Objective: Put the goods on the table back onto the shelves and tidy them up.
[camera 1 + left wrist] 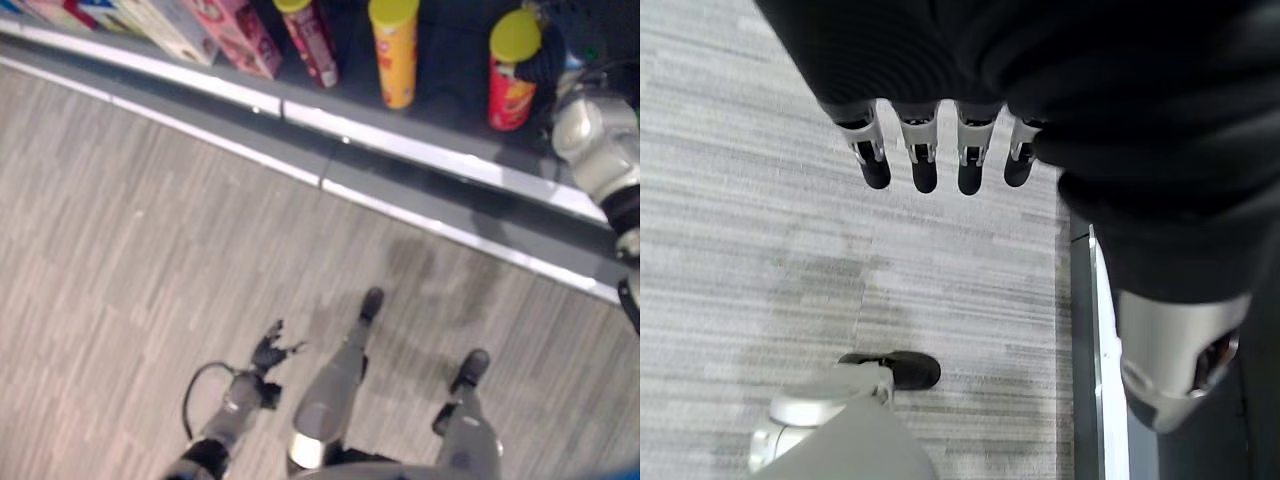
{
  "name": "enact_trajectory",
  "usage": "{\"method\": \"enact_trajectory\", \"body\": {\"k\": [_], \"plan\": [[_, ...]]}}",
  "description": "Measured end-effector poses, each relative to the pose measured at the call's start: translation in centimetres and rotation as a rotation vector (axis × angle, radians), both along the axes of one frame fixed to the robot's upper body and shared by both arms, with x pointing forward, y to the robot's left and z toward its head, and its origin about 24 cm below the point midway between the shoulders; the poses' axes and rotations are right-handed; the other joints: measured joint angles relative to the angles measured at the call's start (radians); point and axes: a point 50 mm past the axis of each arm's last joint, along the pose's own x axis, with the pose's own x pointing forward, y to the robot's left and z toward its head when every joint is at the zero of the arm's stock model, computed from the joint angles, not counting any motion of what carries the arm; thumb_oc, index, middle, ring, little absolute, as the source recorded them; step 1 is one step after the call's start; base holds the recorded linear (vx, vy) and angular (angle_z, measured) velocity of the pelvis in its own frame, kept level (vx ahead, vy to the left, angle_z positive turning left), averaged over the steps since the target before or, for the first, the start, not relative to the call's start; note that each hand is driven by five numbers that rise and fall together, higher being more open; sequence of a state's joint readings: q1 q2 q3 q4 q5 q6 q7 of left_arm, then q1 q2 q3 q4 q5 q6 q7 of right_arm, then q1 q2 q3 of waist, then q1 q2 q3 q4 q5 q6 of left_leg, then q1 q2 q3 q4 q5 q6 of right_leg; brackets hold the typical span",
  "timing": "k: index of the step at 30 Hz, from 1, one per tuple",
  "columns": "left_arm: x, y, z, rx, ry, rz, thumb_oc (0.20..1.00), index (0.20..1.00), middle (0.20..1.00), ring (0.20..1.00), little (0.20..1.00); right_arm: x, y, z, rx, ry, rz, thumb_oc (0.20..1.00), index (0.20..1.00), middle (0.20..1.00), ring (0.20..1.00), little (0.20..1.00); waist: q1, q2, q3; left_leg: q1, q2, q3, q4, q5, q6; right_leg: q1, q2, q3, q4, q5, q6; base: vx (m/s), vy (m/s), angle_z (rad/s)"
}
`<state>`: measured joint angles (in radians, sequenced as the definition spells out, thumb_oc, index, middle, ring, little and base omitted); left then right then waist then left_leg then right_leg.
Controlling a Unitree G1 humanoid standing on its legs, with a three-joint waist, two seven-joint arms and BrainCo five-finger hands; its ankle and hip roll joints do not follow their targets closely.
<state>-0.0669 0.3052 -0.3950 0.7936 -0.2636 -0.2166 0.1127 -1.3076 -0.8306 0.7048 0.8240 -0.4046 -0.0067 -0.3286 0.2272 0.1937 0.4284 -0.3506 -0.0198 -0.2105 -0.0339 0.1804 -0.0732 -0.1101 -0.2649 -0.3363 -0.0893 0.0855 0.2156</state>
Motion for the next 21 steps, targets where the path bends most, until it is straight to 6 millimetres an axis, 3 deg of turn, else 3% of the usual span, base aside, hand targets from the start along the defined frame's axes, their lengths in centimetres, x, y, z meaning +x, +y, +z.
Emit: {"method": "enact_trajectory", "body": {"k": [3,13,21], "plan": [[0.09,-0.01,0.05,0.000,-0.003,0.000,1.000,1.000,1.000,1.000,1.000,0.10,0.32,-0.13,-0.038,0.014,-0.001,0.200,0.200,0.200,0.200,0.200,-0.007,0.018,-0.013,0.000,0.000,0.000,-0.001,0.000,0.000,0.000,0.000,0.000,0.000,0.000,0.000,0.00,0.000,0.00],[-0.08,-0.74,-0.26,-0.019,0.008,0.005,1.000,1.000,1.000,1.000,1.000,0.16,0.23,-0.10,-0.024,0.012,-0.017,0.200,0.200,0.200,0.200,0.200,-0.032,0.016,-0.014,0.000,0.004,-0.003,-0.001,0.000,0.000,0.001,0.006,-0.002,0.000,0.000,0.000,0.00,0.000,0.00],[-0.44,-0.46,-0.65,-0.007,0.030,0.016,1.000,1.000,1.000,1.000,1.000,0.31,0.21,0.21,0.153,-0.003,0.023,0.200,0.200,0.200,0.200,0.200,-0.036,0.007,-0.017,-0.003,0.004,-0.004,-0.001,0.000,0.000,0.000,0.006,-0.004,0.000,0.000,0.000,0.00,0.000,0.00]]}}
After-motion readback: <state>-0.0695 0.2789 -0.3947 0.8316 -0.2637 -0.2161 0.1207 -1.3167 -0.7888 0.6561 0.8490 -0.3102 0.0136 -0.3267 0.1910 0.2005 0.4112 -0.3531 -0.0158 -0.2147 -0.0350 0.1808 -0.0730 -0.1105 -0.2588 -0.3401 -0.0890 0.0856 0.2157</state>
